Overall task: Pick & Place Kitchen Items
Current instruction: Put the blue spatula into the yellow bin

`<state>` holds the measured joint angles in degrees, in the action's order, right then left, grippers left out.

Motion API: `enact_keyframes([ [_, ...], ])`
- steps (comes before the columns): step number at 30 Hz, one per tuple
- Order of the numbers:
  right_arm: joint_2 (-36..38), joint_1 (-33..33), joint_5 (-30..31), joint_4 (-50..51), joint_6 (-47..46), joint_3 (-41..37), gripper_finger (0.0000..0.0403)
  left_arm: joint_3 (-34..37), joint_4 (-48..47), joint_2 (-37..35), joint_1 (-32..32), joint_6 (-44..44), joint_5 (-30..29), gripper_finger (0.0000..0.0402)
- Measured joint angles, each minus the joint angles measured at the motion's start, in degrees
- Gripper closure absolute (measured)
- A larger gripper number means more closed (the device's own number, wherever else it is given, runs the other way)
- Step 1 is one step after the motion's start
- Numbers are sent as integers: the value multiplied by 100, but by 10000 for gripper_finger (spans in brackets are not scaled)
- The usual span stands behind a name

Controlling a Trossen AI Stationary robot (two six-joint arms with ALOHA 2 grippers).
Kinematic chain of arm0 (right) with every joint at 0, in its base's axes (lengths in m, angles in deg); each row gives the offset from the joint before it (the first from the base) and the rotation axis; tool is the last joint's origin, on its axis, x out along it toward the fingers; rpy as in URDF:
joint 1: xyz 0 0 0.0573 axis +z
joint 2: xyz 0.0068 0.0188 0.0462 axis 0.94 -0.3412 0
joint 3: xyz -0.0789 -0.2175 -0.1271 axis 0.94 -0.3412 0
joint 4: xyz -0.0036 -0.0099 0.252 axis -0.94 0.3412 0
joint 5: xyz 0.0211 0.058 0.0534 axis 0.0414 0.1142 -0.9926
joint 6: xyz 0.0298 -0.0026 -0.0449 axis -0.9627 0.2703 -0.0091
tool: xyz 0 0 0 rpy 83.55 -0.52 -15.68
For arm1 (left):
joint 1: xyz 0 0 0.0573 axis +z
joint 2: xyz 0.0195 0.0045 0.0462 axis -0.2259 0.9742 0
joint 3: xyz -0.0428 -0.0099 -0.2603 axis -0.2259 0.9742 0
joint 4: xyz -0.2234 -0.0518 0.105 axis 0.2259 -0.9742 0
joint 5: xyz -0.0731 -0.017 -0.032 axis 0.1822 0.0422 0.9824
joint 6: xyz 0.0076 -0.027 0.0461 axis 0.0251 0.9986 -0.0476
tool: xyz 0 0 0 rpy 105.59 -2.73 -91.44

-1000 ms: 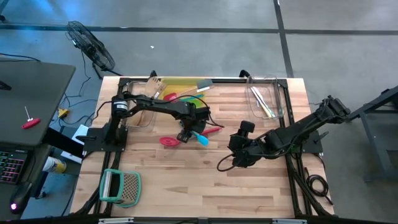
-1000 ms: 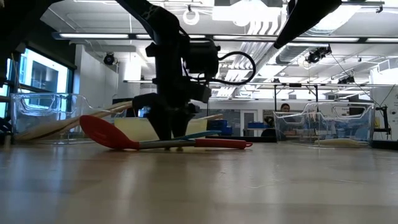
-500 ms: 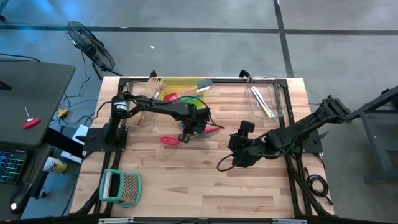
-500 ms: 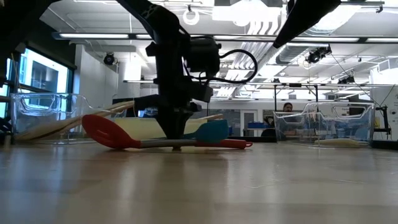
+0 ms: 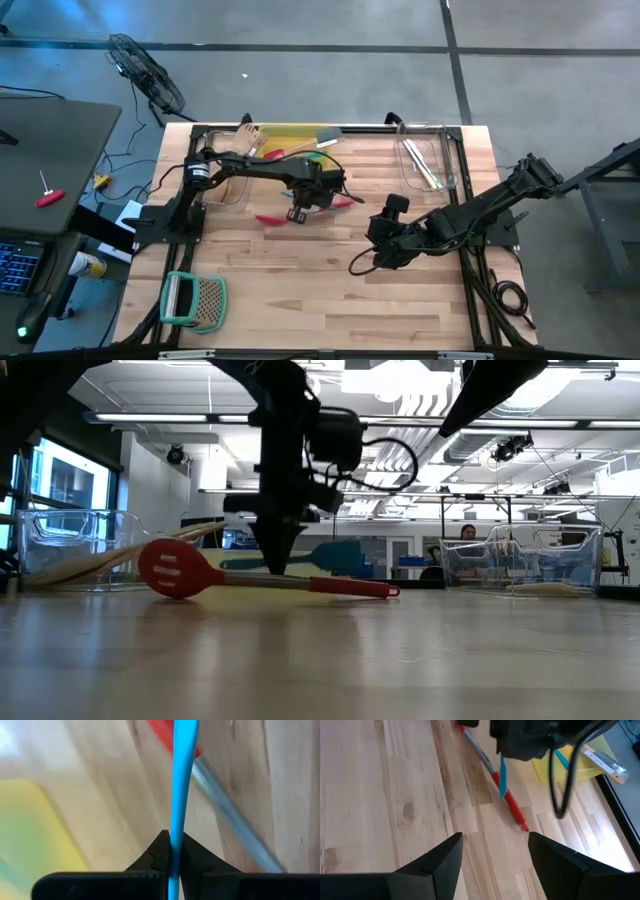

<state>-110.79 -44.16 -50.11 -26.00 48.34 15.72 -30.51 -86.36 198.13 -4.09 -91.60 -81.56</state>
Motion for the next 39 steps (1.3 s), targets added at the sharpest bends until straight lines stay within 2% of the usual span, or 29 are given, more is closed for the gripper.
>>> enact_keyframes([
  [8, 0, 0, -17, 43, 2, 0, 184, -583, -680, -7, -47, 161, -94, 391],
  [12, 0, 0, -73, 52, 2, 0, 184, -962, -1261, -13, -82, 335, -716, 391],
  [20, 0, 0, -87, 79, 2, 0, 184, -2190, -2615, -31, -41, 480, -2041, 392],
  [24, 0, 0, -90, 82, 2, 0, 184, -2721, -2711, -33, 272, 314, -2184, 392],
  [26, 0, 0, -88, 37, 2, -28, 184, -2940, -2698, -33, 509, 278, -2082, 392],
  [28, 0, 0, -100, -13, 2, -139, 184, -3093, -2605, -35, 809, 282, -1710, 390],
  [34, 0, 0, -111, -305, -10, -562, 184, -3135, -2241, -39, 1790, 499, 137, 389],
  [39, 0, 0, -172, -384, -6, -662, 184, -2860, -1765, -44, 2323, 525, 1278, 392],
])
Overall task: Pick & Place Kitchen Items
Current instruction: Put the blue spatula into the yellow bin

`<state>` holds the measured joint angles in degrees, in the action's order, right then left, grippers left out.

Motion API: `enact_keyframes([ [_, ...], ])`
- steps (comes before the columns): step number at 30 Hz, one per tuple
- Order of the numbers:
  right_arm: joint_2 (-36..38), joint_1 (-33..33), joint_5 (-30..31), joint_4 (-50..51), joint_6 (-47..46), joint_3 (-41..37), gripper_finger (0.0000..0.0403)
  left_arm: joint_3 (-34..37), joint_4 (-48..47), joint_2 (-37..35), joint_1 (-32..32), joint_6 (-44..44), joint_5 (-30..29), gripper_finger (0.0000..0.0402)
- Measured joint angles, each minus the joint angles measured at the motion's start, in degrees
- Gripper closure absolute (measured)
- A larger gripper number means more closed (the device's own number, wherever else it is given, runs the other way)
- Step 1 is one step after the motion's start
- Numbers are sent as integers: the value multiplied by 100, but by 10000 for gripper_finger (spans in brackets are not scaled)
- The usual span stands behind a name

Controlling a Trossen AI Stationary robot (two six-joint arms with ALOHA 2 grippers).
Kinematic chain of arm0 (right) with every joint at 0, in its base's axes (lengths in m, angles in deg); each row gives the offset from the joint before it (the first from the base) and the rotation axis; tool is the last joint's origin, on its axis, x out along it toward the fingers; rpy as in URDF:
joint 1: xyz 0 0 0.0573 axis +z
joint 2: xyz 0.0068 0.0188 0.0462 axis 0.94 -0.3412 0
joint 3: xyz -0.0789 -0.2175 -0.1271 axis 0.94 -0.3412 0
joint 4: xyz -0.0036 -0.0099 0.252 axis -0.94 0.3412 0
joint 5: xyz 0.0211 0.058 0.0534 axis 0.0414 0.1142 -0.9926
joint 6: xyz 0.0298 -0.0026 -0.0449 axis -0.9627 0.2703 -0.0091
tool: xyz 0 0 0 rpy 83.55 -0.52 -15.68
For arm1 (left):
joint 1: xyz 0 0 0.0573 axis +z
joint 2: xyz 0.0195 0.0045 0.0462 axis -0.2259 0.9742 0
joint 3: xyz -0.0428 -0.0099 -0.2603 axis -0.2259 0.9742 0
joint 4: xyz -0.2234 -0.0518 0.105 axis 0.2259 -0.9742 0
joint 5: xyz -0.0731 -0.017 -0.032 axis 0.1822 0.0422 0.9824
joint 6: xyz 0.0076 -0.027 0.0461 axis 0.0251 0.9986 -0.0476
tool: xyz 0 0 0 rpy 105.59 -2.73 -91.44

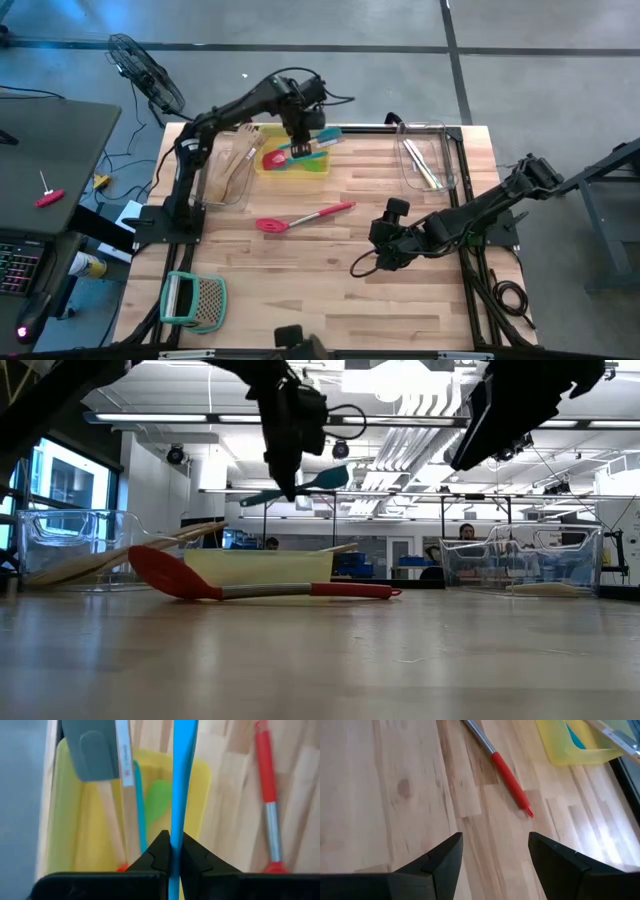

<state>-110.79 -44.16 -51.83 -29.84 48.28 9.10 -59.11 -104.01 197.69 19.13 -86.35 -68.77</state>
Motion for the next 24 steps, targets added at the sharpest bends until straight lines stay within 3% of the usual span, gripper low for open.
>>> enact_keyframes([
  [5, 0, 11, 3, 10, 127, 0, 184, 392, 483, -4, 142, 19, 633, 392],
  [24, 0, 11, 2, -55, 161, 0, 184, 1892, 1302, 0, 205, -3, 697, 377],
])
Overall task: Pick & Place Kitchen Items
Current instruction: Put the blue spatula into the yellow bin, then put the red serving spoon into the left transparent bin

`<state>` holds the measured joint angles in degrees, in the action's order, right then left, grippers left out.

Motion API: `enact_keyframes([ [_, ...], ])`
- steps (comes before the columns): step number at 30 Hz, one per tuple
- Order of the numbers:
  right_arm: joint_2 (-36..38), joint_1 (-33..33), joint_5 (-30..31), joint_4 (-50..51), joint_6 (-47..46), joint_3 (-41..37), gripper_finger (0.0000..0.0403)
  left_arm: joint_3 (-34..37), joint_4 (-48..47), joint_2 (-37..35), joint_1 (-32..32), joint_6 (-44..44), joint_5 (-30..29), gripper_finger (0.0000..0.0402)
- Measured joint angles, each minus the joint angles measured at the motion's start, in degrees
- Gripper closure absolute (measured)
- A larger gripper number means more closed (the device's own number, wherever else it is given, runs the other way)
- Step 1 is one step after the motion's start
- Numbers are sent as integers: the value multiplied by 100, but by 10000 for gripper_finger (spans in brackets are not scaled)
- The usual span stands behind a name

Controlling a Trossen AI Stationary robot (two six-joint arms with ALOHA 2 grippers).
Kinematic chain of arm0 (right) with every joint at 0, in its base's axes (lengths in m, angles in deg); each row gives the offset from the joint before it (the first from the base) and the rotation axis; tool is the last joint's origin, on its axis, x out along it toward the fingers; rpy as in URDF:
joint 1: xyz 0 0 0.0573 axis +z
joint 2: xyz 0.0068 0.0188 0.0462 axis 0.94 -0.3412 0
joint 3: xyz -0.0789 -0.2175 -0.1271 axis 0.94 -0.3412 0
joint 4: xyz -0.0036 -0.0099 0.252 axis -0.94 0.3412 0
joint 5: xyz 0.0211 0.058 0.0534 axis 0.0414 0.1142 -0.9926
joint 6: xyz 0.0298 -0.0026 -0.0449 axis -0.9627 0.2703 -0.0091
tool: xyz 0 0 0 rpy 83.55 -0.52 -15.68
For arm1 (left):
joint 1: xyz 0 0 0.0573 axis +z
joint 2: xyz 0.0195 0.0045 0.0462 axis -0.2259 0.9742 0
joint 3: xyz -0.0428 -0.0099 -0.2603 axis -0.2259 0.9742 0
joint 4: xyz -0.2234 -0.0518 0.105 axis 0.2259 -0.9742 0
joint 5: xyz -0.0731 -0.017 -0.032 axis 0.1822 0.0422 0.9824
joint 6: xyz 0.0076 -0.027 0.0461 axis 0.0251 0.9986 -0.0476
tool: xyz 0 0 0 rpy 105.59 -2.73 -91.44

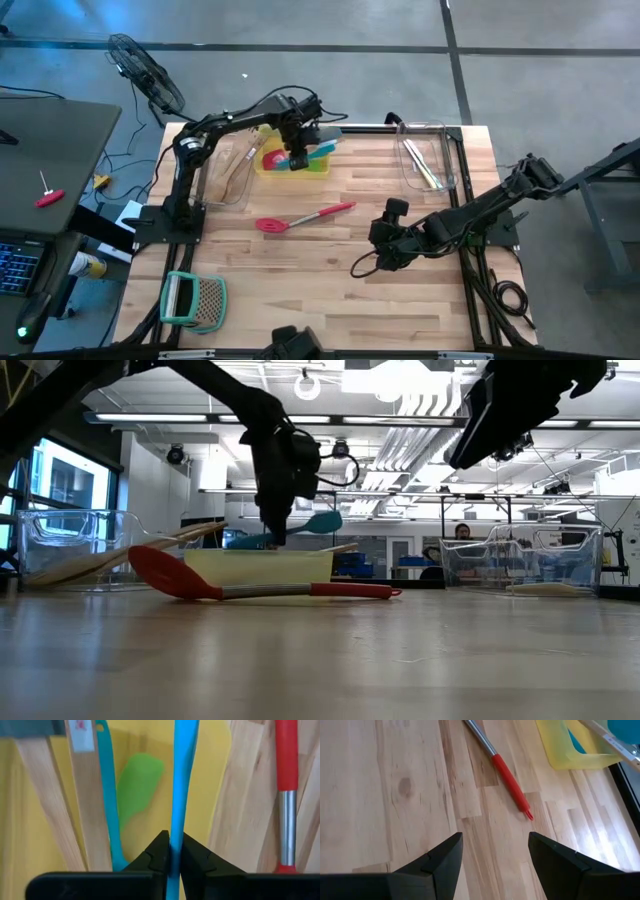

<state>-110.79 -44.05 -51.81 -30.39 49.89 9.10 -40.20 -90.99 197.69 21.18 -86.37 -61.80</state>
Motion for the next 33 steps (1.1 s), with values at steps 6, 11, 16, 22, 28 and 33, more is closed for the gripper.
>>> enact_keyframes([
  [6, 0, 0, 0, -114, 16, 0, 184, 31, -183, 0, -11, 69, 12, 342],
  [11, 0, 0, -70, -201, 23, 0, 184, 31, -161, 0, -13, 594, -202, 312],
  [16, 0, 0, -121, -269, 15, 0, 184, 31, -224, 0, -56, 811, -814, 267],
  [22, 0, 0, -244, -366, 5, 0, 184, 31, -133, 0, -334, 799, -1342, 192],
  [28, 0, 0, -284, -403, 3, 0, 184, 31, -159, 0, -793, 771, -1657, 125],
  [33, 0, 0, -399, -431, -3, 0, 184, 3, -782, -40, -1312, 848, -1574, 98],
])
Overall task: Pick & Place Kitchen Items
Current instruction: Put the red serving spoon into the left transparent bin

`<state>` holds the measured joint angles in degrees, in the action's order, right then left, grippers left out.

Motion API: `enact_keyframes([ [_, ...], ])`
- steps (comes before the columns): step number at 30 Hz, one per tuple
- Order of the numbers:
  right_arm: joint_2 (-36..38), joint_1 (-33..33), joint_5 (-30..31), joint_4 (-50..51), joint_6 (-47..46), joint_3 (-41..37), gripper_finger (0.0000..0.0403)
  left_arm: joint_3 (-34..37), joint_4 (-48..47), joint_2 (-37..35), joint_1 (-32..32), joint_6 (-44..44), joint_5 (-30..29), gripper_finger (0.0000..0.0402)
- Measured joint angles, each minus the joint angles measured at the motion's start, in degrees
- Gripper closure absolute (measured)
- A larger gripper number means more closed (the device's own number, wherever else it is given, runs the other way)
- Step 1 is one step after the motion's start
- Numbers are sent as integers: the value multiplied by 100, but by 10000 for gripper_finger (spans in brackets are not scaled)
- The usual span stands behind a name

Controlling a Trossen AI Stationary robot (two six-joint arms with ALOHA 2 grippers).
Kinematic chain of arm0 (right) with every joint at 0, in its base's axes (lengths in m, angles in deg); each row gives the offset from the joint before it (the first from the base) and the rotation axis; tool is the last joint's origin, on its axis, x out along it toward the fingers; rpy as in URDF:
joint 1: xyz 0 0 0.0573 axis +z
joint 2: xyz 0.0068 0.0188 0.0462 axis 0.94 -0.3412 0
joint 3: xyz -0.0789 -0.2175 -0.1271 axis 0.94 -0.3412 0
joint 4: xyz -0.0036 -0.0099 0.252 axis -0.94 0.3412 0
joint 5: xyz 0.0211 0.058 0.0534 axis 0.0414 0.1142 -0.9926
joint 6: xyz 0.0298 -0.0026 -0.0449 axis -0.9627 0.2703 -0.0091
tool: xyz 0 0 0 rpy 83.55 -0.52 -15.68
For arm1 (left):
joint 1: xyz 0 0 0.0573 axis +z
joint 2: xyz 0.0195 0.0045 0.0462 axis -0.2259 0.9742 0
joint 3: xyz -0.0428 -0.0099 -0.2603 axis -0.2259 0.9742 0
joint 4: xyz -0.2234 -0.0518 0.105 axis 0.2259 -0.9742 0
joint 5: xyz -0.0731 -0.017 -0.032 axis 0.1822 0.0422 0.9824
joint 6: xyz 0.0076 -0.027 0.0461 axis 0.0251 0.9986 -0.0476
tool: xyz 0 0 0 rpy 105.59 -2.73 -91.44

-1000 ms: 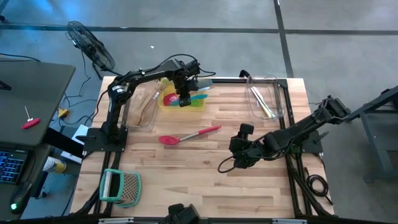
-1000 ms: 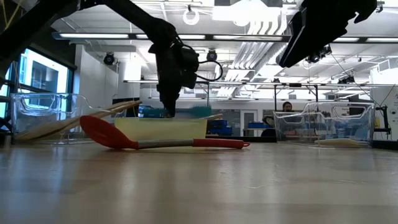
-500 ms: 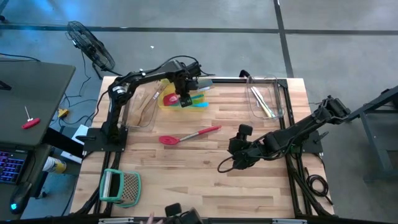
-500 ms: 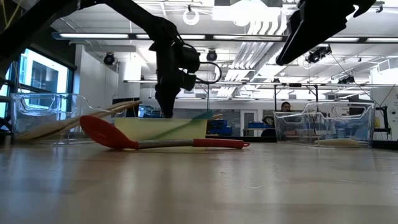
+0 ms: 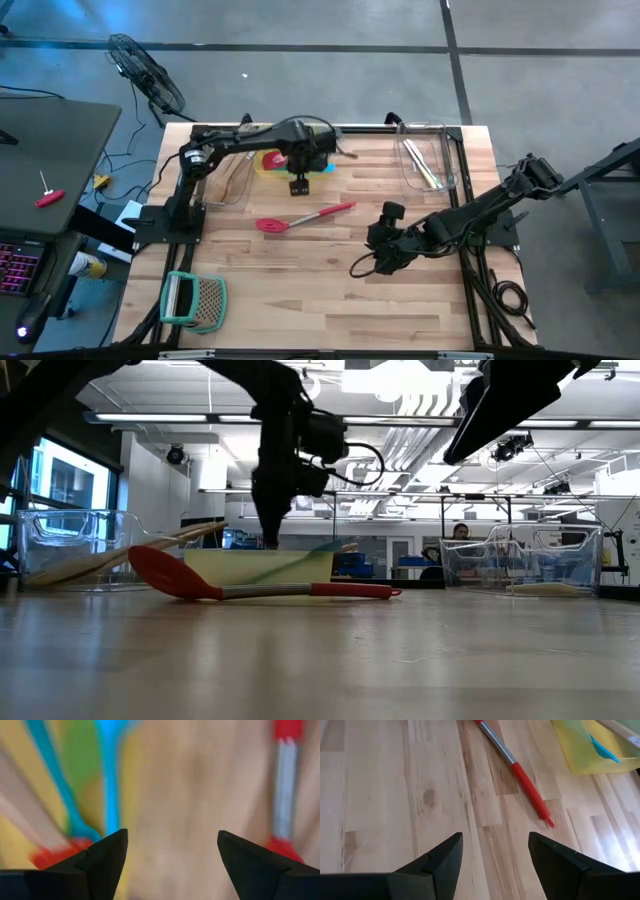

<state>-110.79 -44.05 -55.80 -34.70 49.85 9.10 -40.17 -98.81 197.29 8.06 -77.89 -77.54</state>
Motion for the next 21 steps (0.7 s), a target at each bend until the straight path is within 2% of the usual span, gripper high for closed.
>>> enact_keyframes([
  [8, 0, 81, -10, -103, 4, 0, 184, -563, -1584, -48, -945, 963, -4, 96],
  [15, 0, 111, 4, -230, 85, 0, 184, -658, -1879, -56, -1899, 1593, 12, 96],
  [21, 0, 85, -5, -375, 528, 0, 184, -598, -1878, -56, -2509, 2725, -857, 96],
])
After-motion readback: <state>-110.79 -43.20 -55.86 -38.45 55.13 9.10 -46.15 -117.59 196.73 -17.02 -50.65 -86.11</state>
